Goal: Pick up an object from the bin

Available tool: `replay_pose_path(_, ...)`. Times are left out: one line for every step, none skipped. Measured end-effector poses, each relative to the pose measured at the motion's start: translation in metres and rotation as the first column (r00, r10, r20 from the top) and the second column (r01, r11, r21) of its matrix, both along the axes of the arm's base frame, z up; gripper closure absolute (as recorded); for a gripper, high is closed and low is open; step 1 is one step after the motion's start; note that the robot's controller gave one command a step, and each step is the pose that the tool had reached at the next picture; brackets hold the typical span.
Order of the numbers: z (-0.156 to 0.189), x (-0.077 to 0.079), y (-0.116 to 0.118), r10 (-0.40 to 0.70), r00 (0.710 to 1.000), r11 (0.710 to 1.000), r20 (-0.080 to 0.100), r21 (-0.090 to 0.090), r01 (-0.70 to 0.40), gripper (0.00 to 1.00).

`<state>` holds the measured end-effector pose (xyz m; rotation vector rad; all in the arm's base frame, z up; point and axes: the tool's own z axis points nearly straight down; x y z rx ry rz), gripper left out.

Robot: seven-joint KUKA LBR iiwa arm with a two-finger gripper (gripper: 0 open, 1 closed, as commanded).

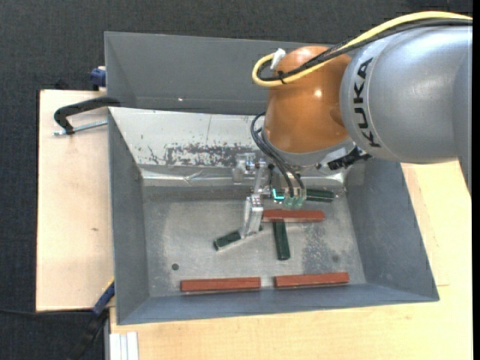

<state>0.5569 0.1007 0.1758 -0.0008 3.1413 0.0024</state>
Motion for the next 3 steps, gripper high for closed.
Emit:
replay_pose_path(0.000, 0.000, 0.000, -0.001, 1.000, 1.000, 0.001, 0.000, 0.001, 0.00)
replay_pose_path(-0.099, -0.035, 0.000, 0.082, 0.997, 0.997, 0.001, 0.000, -0.082, 1.00)
replay_pose_path(-0.099, -0.035, 0.000, 0.082, 0.997, 0.997, 0.001, 0.000, -0.082, 1.00)
